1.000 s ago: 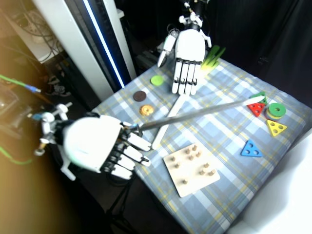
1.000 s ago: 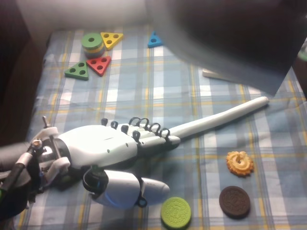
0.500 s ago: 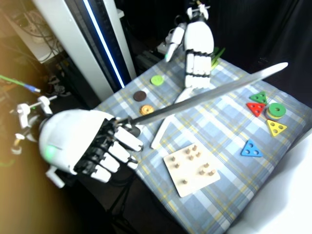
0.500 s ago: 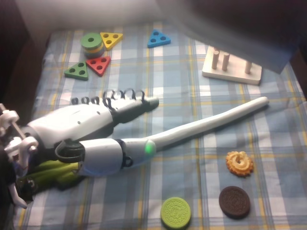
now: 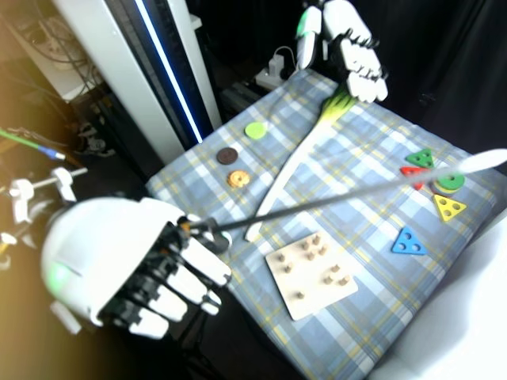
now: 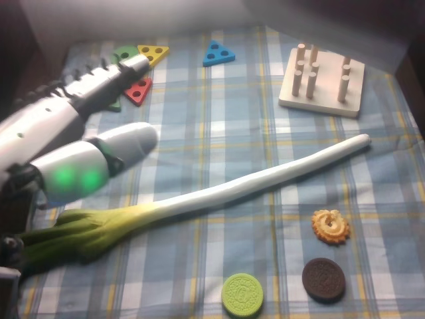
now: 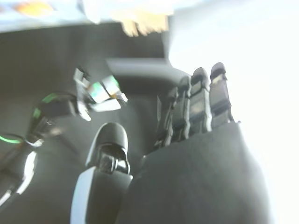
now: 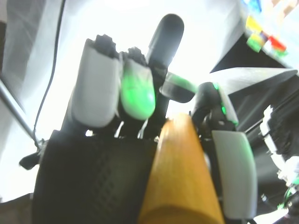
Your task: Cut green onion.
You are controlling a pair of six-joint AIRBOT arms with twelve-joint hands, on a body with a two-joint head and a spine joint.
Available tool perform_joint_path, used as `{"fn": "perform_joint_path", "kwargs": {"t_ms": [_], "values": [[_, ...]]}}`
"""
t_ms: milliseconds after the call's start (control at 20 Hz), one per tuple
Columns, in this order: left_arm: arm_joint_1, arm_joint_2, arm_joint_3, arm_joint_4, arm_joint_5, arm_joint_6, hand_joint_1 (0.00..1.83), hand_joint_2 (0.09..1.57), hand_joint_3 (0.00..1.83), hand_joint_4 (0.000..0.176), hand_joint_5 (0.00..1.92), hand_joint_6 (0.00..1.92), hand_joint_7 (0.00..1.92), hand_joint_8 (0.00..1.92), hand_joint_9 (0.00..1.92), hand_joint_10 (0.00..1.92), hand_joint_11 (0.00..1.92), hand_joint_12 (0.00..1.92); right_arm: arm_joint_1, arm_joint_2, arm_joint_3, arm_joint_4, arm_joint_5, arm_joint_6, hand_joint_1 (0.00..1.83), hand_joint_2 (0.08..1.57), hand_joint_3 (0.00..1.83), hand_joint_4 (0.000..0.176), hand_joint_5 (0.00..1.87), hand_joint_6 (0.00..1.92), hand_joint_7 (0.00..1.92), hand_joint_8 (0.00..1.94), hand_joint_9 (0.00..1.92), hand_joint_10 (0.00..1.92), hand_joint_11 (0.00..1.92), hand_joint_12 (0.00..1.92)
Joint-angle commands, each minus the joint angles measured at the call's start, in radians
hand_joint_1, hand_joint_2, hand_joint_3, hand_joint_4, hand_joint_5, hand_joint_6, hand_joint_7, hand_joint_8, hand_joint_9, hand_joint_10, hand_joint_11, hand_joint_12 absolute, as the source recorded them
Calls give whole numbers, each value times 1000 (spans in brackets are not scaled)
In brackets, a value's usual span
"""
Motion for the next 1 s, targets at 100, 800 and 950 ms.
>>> {"fn": "perform_joint_path", "kwargs": {"t_ms": [100, 800, 950], "values": [[31, 16, -7, -30, -219, -3, 0, 1397, 16, 0, 31, 10, 14, 4, 4, 1, 0, 0, 126, -7, 9, -73, -19, -72, 451, 1496, 0, 0, 1181, 1921, 1458, 1941, 1587, 1921, 1620, 1921], [53, 18, -16, -47, -229, -3, 0, 1353, 0, 0, 10, 2, 0, 0, 0, 0, 0, 0, 286, -7, 30, -334, -313, -74, 363, 1481, 0, 0, 1159, 1921, 1485, 1941, 1586, 1921, 1602, 1921], [53, 18, -16, -46, -240, -3, 0, 1349, 0, 0, 14, 2, 4, 1, 3, 0, 0, 0, 319, -7, 26, -397, -366, -74, 383, 1487, 2, 0, 1154, 1921, 1480, 1941, 1589, 1921, 1598, 1921]]}}
